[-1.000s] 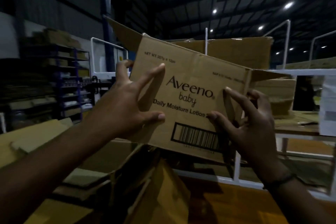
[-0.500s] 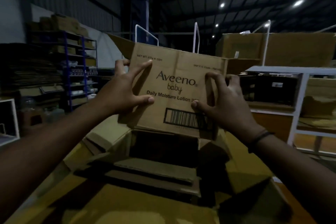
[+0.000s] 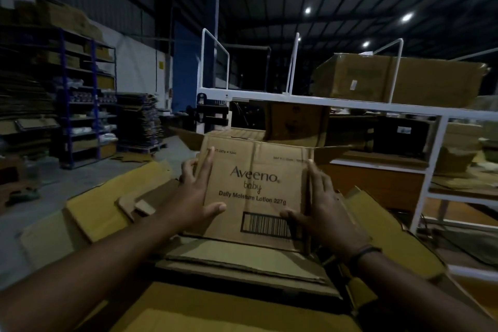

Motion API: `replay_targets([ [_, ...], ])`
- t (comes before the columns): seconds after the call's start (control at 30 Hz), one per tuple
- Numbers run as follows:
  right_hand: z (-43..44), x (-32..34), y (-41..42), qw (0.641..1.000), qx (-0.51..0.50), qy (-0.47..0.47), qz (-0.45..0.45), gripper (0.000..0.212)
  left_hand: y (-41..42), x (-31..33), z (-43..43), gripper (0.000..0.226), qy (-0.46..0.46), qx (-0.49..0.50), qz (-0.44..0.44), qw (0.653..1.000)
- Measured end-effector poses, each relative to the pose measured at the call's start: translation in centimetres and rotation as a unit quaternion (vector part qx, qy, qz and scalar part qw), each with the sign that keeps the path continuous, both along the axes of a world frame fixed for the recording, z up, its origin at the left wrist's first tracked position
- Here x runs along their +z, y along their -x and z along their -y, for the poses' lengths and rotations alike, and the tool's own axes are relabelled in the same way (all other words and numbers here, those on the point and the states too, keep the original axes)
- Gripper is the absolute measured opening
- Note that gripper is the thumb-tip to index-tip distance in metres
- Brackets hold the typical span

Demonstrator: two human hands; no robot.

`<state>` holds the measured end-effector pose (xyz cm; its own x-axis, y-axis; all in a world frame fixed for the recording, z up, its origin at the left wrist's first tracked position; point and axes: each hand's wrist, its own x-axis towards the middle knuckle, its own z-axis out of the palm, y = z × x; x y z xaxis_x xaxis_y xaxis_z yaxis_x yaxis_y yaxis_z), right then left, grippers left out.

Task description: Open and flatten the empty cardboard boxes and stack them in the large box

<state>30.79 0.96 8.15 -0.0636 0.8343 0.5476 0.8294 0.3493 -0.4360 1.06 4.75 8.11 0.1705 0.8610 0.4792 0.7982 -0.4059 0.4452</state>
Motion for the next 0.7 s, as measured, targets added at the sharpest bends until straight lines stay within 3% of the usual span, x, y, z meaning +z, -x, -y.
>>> replay_targets([
  [0.1,0.0,-0.8,0.1,0.997,0.003,0.067,-0.049,0.13,0.2,-0.1,-0.3,0.14,0.006,0.019,-0.004,1.0],
  [0.17,0.2,-2.1,0.1,0.985,0.018,0.15,-0.081,0.103,0.8,-0.7,-0.5,0.147,0.04,0.029,0.02,0.999],
  [0.23,0.7,-3.0,0.0,0.978,0.012,0.198,-0.059,0.085,1.6,-1.4,-0.6,0.151,0.082,0.024,0.044,0.995],
  [0.3,0.7,-3.4,-0.1,0.979,0.004,0.196,-0.048,0.083,2.5,-2.2,-0.7,0.144,0.13,-0.014,0.092,0.987],
  [0.4,0.7,-3.3,0.3,0.98,-0.016,0.19,-0.047,0.082,3.6,-3.2,-0.6,0.116,0.185,-0.089,0.135,0.969],
  [0.7,1.0,-4.5,1.2,0.986,-0.021,0.15,-0.074,0.072,3.4,-3.5,-0.7,0.112,0.189,-0.058,0.111,0.974],
])
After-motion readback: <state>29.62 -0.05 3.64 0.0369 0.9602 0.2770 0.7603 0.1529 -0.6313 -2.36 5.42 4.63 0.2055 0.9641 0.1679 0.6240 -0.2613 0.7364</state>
